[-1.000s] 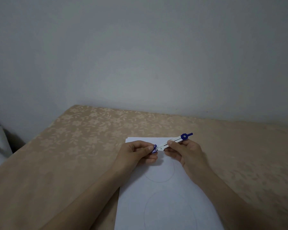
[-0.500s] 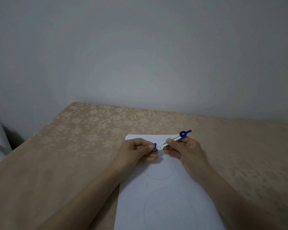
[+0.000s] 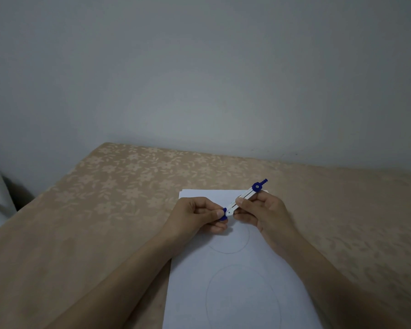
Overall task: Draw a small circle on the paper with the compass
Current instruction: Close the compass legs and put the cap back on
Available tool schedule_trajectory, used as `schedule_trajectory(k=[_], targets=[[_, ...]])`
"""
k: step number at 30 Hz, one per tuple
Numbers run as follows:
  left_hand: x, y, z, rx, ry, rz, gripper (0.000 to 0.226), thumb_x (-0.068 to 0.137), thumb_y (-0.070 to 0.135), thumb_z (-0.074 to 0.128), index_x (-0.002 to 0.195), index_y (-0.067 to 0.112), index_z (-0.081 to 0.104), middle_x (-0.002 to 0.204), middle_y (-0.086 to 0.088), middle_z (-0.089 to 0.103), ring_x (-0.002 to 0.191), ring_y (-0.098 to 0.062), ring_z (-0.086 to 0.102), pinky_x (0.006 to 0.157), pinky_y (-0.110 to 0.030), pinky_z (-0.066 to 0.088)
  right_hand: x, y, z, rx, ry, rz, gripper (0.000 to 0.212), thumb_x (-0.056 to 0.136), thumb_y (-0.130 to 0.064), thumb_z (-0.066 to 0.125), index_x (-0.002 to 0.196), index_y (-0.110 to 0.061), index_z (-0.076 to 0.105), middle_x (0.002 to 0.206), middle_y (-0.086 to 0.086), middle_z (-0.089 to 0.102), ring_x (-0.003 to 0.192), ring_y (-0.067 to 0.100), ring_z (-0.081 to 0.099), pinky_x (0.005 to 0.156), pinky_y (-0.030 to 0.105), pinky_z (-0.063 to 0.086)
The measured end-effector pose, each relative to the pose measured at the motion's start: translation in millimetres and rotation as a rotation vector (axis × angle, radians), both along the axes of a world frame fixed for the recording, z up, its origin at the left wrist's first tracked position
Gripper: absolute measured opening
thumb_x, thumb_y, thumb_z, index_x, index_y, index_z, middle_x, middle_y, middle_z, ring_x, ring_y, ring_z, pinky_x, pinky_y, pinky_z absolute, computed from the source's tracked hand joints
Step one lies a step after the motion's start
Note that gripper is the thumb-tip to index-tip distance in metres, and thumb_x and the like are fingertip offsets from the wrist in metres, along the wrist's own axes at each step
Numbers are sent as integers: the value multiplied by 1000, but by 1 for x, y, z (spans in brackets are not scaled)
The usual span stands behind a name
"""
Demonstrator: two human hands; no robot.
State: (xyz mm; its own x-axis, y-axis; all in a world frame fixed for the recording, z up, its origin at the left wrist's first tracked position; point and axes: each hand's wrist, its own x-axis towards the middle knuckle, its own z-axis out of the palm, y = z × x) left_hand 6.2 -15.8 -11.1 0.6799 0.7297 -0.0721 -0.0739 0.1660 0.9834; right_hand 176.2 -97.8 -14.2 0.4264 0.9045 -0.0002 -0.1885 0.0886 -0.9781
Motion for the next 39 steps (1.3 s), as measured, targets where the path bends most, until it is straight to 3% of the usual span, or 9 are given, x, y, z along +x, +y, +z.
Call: schedule_trajectory(k=[20, 23, 26, 30, 33, 35, 39], targets=[[-1, 1, 0, 29, 14, 44, 7, 83, -3, 67, 78, -1, 71, 63, -13, 73, 54, -21, 69, 56, -22, 57, -7, 0, 3, -55, -20, 59, 3, 80, -4, 73, 78, -5, 71, 68, 10, 73, 66, 20, 69, 67, 27, 59], [0, 0, 0, 40, 25, 40, 8, 83, -3, 67, 76, 0, 70, 63, -13, 73, 53, -21, 68, 56, -23, 58, -8, 0, 6, -67, -38, 76, 11, 80, -3, 73, 71, -11, 72, 71, 12, 73, 68, 22, 69, 69, 29, 60], [1, -1, 2, 53, 31, 5, 8, 84, 1, 67, 76, 1, 69, 64, -13, 73, 54, -22, 67, 57, -25, 57, -7, -1, 11, -88, -69, 95, 4, 80, -6, 73, 77, -5, 72, 72, 12, 74, 67, 21, 68, 68, 28, 60], [1, 1, 10, 274, 108, 19, 13, 83, 20, 71, 75, 10, 70, 69, -5, 74, 66, -19, 71, 58, -25, 57, -10, -1, 20, -58, -112, 74, 10, 83, -5, 70, 88, 2, 71, 75, 14, 75, 70, 22, 70, 67, 26, 59], [-2, 5, 15, 506, 125, 96, 9, 78, 19, 75, 71, 16, 70, 61, 3, 69, 61, -14, 68, 56, -22, 55, -19, -2, 24, -50, -130, 122, 9, 86, -5, 67, 90, 0, 73, 85, 22, 75, 77, 28, 72, 69, 27, 59], [-5, 9, 18, 452, 102, 62, 8, 77, 11, 76, 75, 18, 72, 58, 5, 65, 58, -14, 65, 54, -23, 54, -24, -2, 24, -53, -162, 138, 13, 89, -7, 64, 91, 0, 74, 91, 26, 74, 82, 34, 72, 74, 31, 59], [-11, 12, 20, 318, 117, -27, 8, 78, 1, 74, 79, 9, 72, 69, -15, 68, 61, -20, 67, 55, -25, 55, -31, -4, 26, -62, -128, 171, 22, 93, -15, 58, 97, 0, 74, 92, 26, 74, 87, 37, 72, 77, 34, 59]])
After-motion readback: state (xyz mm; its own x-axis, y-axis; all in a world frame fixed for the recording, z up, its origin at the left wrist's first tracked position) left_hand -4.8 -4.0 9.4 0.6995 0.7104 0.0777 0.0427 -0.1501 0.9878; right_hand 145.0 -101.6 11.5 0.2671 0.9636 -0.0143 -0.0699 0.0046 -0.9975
